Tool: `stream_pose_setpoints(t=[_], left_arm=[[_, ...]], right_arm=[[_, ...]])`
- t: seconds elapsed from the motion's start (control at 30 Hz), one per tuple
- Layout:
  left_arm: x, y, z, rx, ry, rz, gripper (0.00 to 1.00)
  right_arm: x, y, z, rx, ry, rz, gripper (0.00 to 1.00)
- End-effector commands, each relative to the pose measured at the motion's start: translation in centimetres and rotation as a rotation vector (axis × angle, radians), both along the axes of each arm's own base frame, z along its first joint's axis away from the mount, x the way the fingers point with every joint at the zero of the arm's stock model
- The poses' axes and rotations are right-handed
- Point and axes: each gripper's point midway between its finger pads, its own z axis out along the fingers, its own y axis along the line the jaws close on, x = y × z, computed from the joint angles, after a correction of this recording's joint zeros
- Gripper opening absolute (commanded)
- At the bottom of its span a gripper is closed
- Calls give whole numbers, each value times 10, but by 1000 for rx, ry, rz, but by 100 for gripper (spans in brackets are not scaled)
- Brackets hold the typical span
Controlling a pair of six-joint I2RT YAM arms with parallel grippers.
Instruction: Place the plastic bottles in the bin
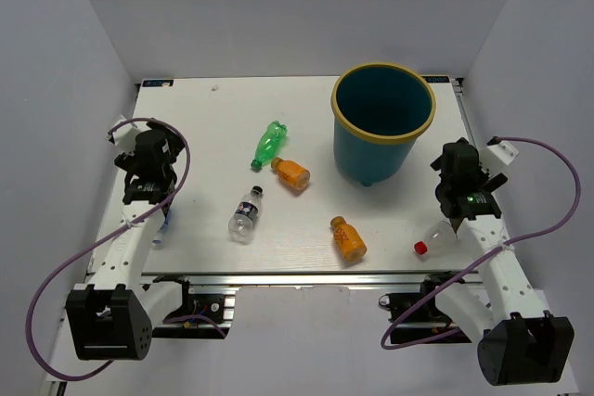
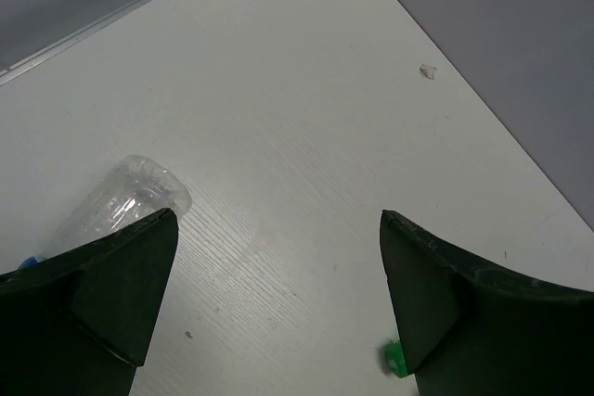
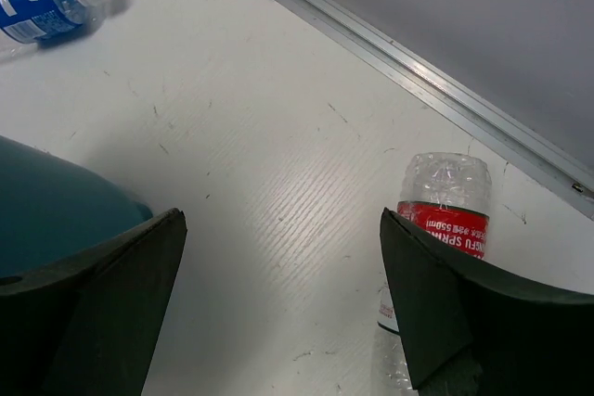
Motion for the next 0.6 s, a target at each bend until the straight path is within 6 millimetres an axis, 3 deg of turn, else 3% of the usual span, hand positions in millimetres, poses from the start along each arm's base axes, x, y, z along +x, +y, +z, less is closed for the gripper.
stream_pose_setpoints(t=[0.0, 0.27, 0.57], left_arm=[[1, -3, 0, -8, -3, -13, 98], [-1, -1, 0, -2, 2, -6, 98], [2, -1, -5, -7, 26, 1, 98]], right_arm=[[2, -3, 28, -10, -62, -10, 89], [-2, 11, 17, 29, 11, 84, 89], [-46, -9, -44, 182, 278, -50, 89]])
